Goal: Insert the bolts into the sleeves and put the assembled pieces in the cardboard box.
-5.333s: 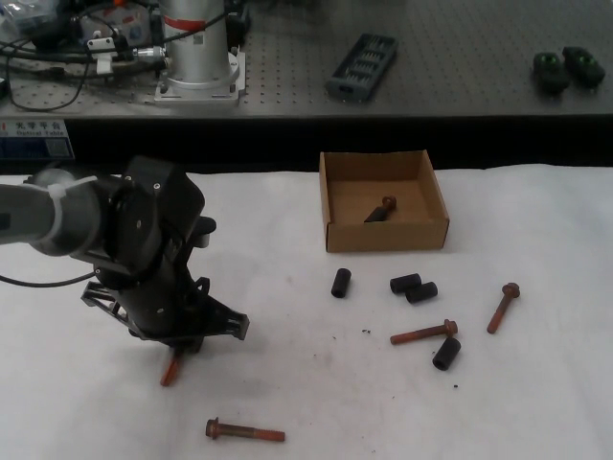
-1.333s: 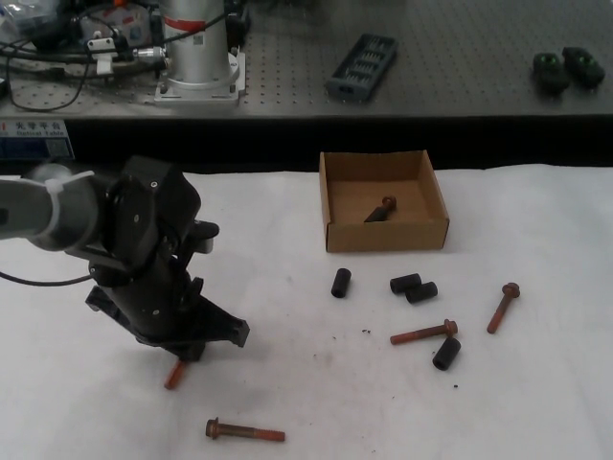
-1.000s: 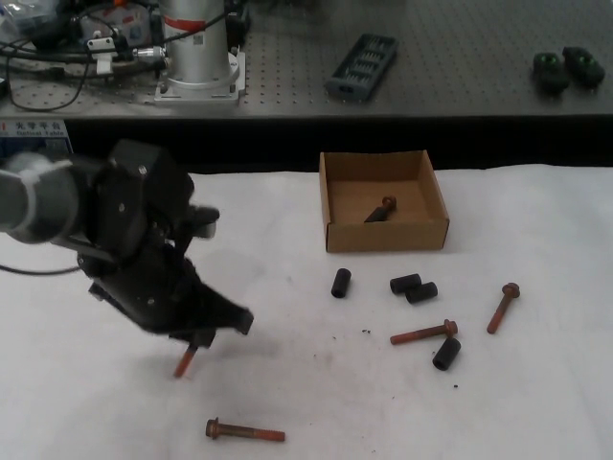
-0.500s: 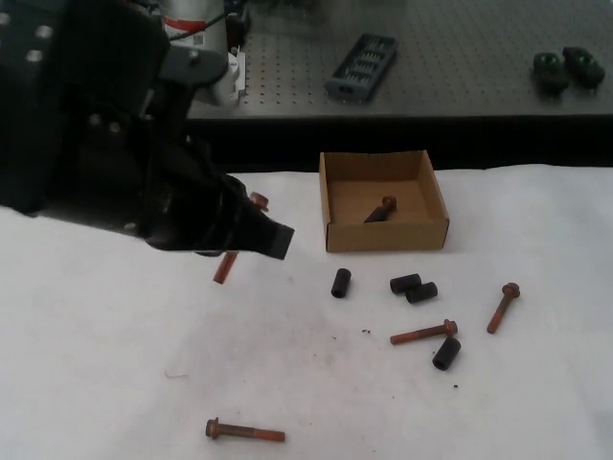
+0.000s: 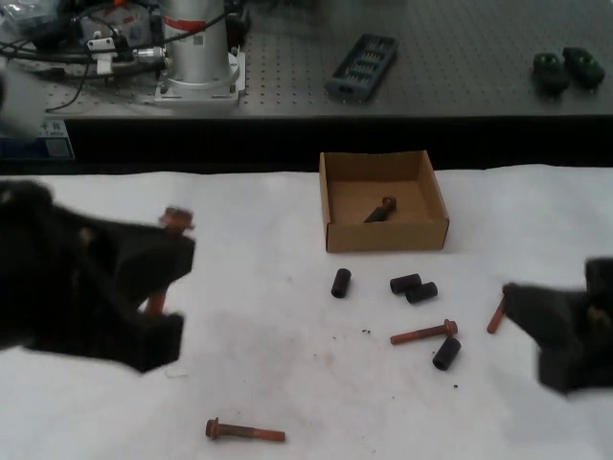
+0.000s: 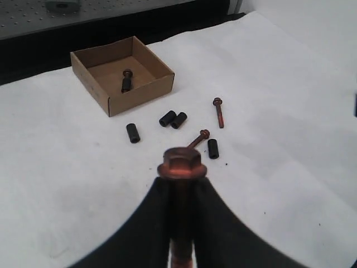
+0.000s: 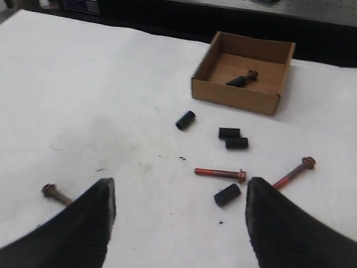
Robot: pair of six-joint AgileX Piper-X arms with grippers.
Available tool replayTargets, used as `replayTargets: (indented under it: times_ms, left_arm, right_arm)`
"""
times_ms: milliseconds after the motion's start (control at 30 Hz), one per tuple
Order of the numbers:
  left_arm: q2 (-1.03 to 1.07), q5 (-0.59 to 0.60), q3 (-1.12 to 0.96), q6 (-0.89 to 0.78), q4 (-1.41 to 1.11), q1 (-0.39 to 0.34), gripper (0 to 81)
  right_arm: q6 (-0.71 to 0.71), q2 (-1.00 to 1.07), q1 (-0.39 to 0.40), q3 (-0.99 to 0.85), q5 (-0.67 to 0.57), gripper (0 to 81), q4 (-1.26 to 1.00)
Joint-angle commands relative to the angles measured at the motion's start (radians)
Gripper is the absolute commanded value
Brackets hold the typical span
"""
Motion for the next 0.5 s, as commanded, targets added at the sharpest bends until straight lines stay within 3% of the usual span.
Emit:
replayTargets:
  times_ms: [0,233,467]
  left_arm:
    - [-0.083,-0.006,0.09,-0.045,-0.012,-0.015,0.6]
    - [-0.199,-0.006,0.151,-0.049,-0.012,-0.051,0.6]
    - [-0.284,-0.006,0.173,-0.047,-0.012,-0.087,0.6]
  right_arm:
    - [0.023,0.089,-0.058,-0.049,-0.012,49.2,0.02]
    - [0.159,0.391,-0.281,-0.162,-0.253,49.2,0.085]
    - [0.339,0.526,-0.379,-0.171,-0.337,49.2,0.011]
